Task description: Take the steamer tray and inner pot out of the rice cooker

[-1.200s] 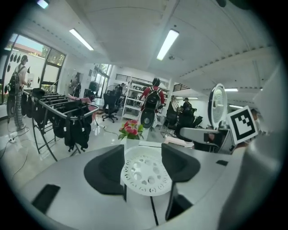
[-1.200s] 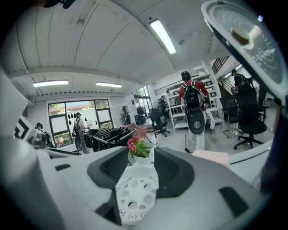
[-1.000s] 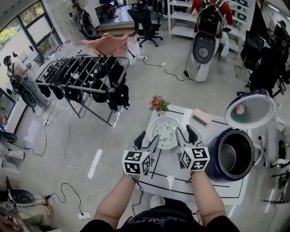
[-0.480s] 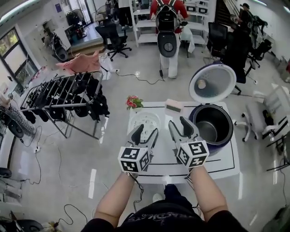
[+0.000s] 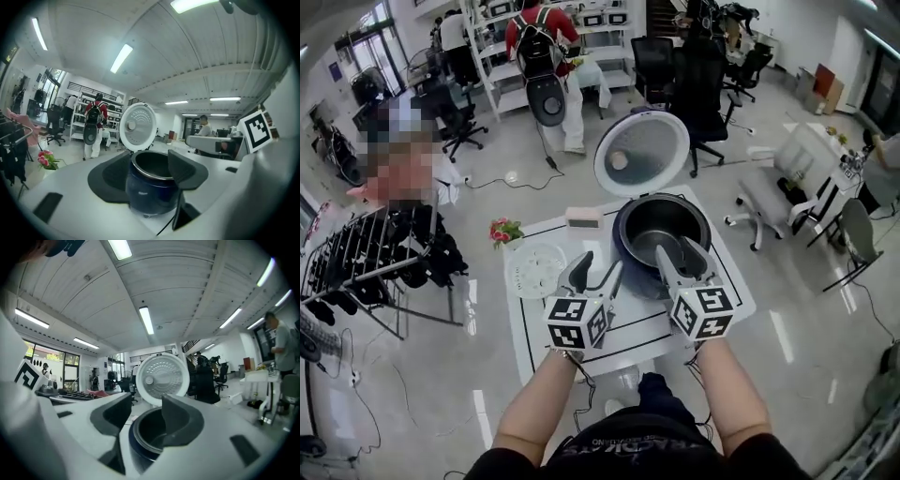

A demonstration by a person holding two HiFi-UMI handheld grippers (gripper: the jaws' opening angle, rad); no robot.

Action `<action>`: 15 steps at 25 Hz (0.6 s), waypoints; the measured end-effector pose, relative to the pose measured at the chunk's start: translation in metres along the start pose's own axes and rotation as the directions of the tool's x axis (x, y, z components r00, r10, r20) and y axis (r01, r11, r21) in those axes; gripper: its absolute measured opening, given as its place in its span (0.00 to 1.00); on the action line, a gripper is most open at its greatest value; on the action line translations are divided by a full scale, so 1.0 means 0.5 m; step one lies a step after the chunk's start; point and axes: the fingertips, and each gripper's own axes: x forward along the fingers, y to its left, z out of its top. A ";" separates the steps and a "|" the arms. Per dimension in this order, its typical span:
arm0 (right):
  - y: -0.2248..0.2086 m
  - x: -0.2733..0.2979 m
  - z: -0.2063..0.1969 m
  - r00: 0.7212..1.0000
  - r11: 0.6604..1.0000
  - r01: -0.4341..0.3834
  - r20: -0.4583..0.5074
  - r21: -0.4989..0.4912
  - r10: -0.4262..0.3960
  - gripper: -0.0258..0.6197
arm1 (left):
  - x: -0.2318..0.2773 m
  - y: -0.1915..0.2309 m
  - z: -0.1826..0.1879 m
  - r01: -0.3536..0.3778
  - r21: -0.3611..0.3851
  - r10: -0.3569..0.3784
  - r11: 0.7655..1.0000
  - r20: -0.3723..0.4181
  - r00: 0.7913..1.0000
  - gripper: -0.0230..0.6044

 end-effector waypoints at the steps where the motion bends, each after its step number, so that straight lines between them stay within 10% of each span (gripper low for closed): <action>1: -0.023 -0.010 0.001 1.000 1.000 0.026 -0.003 0.006 -0.025 0.33 | 0.012 -0.014 -0.001 0.015 0.002 -0.015 1.000 -0.006 1.000 0.45; 15: -0.269 0.010 -0.049 0.982 0.993 0.113 -0.153 0.018 -0.109 0.35 | 0.171 -0.059 -0.033 -0.075 0.008 0.076 0.997 -0.089 0.993 0.47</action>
